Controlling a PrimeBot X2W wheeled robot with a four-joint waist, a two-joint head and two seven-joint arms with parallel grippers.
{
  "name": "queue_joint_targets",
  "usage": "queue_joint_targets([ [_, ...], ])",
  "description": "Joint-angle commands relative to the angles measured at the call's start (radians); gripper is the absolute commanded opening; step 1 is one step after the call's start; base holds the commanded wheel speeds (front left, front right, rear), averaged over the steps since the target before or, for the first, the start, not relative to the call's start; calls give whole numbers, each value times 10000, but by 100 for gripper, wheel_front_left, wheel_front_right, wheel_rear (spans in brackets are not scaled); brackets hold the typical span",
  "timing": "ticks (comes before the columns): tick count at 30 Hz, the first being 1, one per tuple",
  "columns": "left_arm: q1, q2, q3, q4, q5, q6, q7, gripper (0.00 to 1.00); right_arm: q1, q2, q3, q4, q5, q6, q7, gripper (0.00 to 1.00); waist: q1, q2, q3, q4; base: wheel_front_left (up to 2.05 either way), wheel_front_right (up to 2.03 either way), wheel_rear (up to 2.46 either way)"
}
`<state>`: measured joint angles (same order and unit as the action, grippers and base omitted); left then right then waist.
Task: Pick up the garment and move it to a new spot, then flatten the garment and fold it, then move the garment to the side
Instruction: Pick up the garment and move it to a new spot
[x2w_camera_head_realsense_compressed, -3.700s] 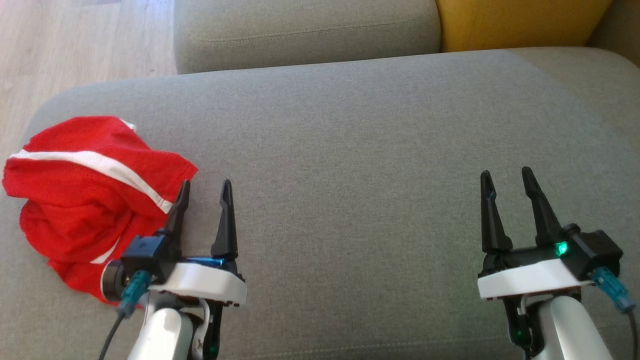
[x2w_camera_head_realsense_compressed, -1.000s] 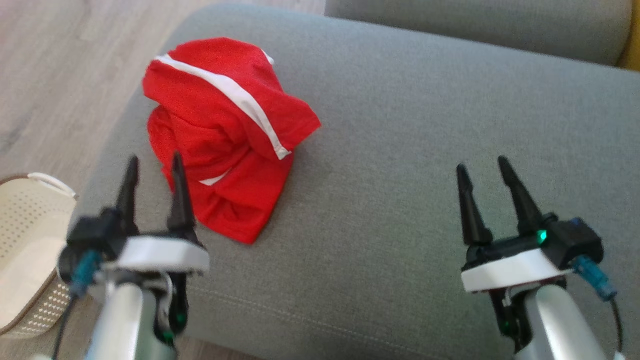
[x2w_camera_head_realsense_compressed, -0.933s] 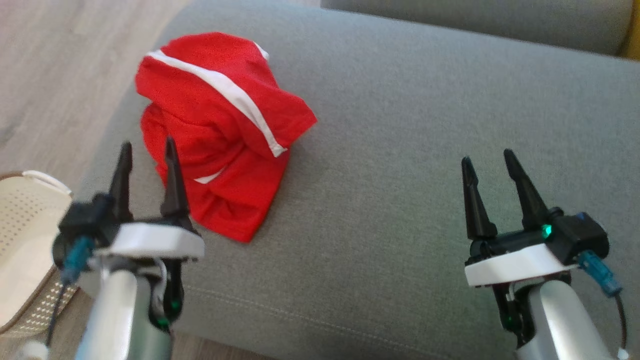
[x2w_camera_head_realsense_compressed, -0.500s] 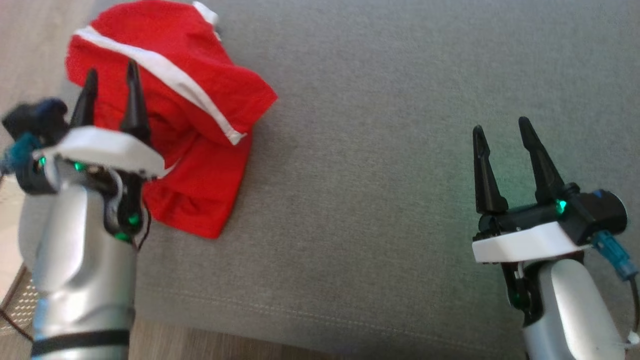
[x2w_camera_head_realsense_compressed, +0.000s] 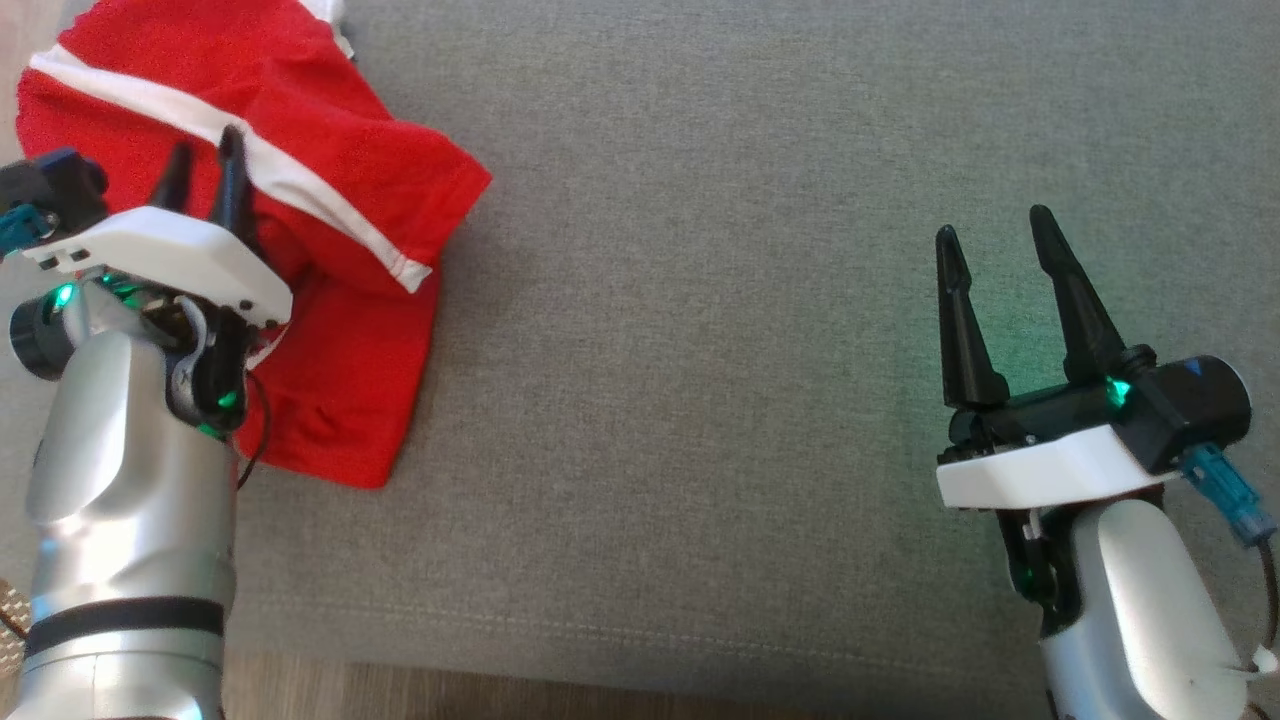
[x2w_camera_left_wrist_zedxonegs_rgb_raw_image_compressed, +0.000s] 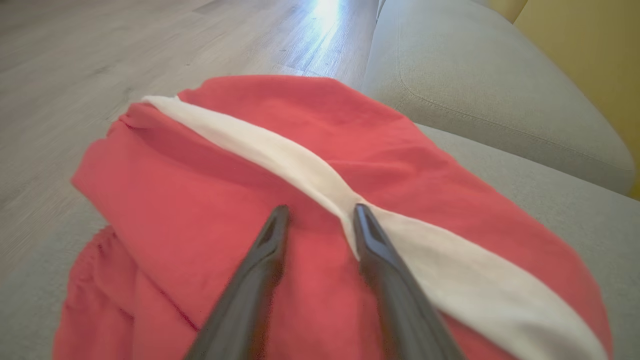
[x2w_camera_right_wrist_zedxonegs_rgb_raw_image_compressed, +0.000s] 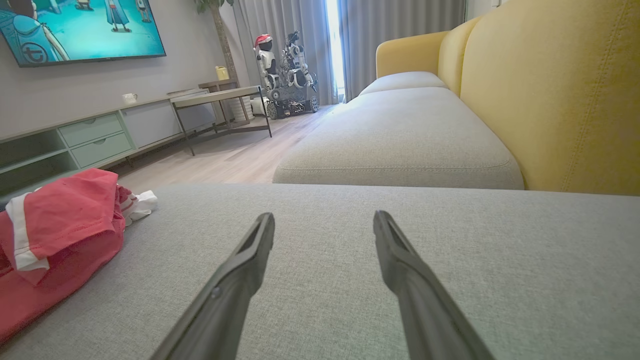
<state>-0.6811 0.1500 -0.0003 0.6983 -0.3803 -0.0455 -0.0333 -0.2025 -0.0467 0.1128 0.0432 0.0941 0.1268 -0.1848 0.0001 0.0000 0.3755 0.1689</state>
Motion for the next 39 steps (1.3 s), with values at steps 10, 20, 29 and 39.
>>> queue_joint_targets([
  [10, -712, 599, 264, -146, 29, -9, -1469, 0, -209, -35, 237, -217, 84, 39, -125, 100, -1, 0, -133, -69, 0, 0, 0],
  [20, -697, 172, 674, -3179, -263, -475, -2273, 0, -155, -35, 340, 373, 624, 39, -504, 100, -1, 0, -1164, -232, 0, 0, 0],
  [29, -34, -457, 228, -5531, -455, -414, -1881, 0, 109, -35, 451, 878, 1197, 39, -728, 100, -1, 0, -2042, -928, 0, 0, 0],
  [39, 509, -942, -1533, -6671, -801, 16, -1222, 0, 28, -35, 545, 791, 1520, 39, -767, 100, -1, 0, -2251, -2204, 0, 0, 0],
])
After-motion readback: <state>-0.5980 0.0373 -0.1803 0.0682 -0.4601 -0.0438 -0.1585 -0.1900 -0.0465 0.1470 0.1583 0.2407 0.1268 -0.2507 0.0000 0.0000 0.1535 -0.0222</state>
